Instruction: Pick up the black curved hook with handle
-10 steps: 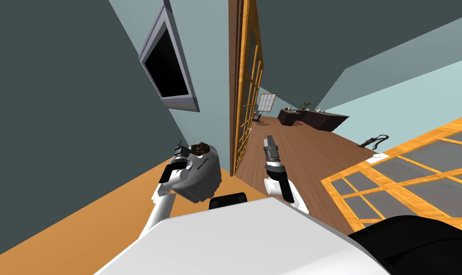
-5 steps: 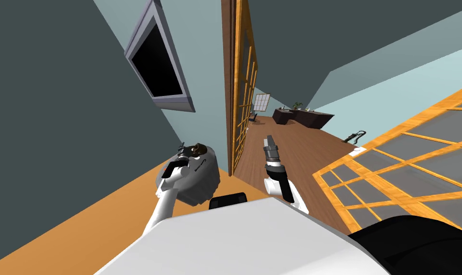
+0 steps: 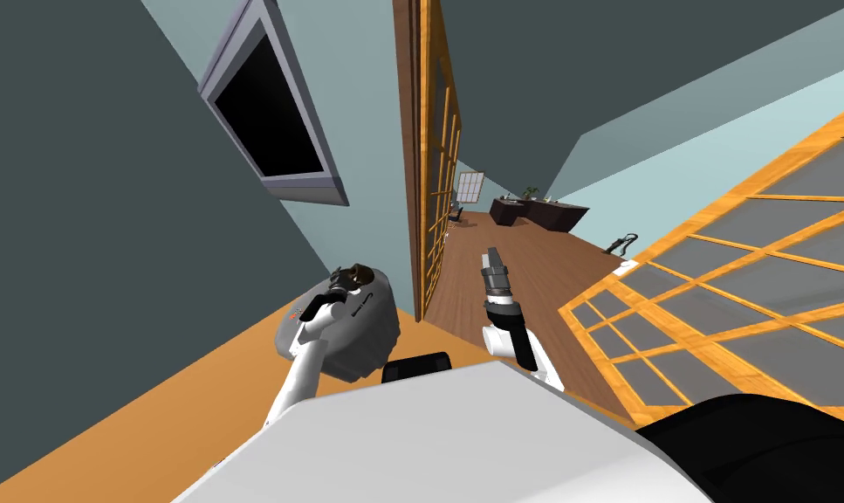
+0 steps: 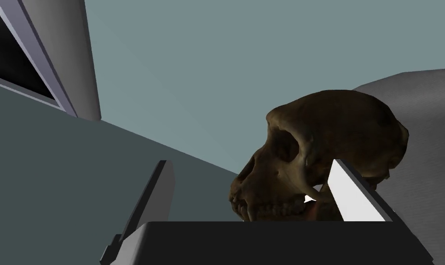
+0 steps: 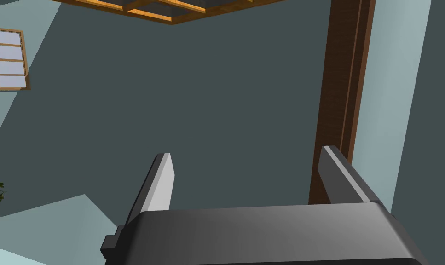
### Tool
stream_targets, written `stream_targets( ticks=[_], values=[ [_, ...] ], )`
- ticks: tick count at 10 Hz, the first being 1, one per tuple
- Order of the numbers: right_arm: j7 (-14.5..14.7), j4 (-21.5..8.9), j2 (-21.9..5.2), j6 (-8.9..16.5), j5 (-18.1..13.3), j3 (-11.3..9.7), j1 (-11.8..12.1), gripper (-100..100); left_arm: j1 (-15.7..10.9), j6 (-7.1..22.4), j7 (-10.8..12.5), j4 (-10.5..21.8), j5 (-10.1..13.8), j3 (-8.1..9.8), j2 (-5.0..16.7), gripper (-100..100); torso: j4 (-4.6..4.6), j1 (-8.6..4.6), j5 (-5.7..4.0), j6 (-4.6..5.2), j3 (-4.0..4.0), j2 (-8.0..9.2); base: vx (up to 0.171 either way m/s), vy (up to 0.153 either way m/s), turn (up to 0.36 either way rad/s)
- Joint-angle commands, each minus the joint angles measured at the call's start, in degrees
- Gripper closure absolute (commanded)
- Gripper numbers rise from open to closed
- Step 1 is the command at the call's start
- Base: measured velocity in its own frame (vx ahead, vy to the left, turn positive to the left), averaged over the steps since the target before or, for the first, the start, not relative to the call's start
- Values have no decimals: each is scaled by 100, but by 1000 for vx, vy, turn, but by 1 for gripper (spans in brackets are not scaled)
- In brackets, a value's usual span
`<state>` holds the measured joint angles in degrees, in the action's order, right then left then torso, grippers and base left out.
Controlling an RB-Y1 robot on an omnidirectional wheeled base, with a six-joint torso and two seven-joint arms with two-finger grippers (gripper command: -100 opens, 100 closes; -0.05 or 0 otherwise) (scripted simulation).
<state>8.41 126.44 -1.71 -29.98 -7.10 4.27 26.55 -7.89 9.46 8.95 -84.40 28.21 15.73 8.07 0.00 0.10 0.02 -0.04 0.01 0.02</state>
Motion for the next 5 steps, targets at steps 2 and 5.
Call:
stream_targets(
  ticks=[2, 5],
  values=[
    [0, 0, 0, 0, 0, 0, 0, 0, -140, 305, 125, 358, 27, 141, -46, -100, 0, 1, 0, 2, -1, -1, -7, 31, -155],
    [0, 0, 0, 0, 0, 0, 0, 0, -293, 658, 308, 766, 56, 329, -45, -100, 1, 3, 1, 0, 2, 3, -14, 30, -106]
  ],
)
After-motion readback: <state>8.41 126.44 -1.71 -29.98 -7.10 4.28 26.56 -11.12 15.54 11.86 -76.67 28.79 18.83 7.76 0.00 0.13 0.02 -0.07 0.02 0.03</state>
